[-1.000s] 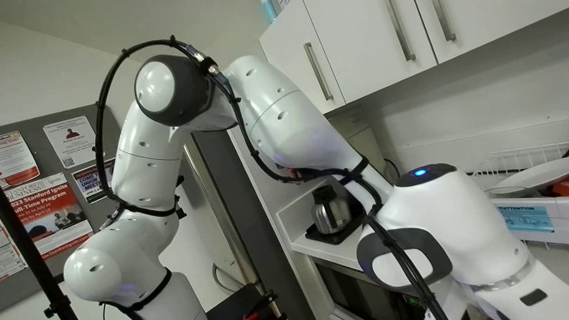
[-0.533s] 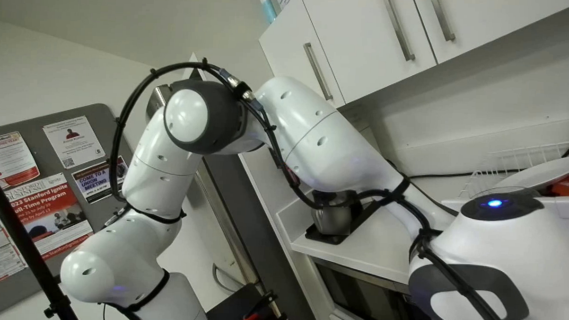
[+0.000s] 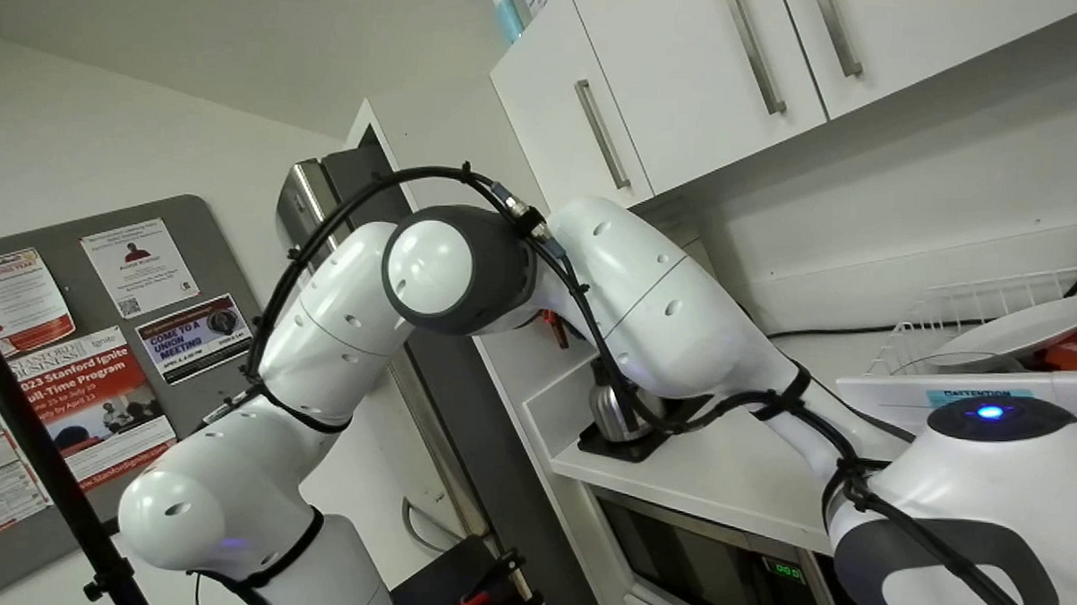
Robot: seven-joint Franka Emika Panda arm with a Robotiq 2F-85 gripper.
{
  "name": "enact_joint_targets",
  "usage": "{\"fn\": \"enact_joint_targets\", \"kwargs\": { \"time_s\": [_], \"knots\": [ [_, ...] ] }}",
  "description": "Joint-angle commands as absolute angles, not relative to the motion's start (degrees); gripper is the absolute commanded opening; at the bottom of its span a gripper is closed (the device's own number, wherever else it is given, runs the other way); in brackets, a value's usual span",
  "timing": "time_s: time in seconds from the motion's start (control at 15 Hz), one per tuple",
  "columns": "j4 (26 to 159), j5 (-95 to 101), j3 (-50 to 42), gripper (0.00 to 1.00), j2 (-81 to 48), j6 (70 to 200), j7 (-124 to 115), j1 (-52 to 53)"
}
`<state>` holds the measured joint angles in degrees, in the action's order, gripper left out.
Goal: Pick up the red object from the left side of the countertop and put it in the open drawer, push the open drawer closed
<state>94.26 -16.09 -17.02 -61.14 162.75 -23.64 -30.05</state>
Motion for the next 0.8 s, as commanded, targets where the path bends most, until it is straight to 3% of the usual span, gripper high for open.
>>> {"fn": "enact_joint_targets", "kwargs": {
  "time_s": [0.0,0.33,0.4,0.53,0.73],
  "knots": [
    [89.3,-17.3,-19.2,0.11,-64.9,159.8,-26.3,-27.3],
    [85.7,-16.7,-21.2,0.11,-68.2,156.9,-28.9,-25.0],
    [85.2,-16.6,-21.7,0.61,-68.6,156.1,-29.6,-24.5],
    [84.1,-16.3,-22.5,0.69,-69.4,154.7,-30.5,-23.8],
    [85.3,-16.3,-23.0,0.92,-68.1,154.8,-30.9,-22.9]
  ]
}}
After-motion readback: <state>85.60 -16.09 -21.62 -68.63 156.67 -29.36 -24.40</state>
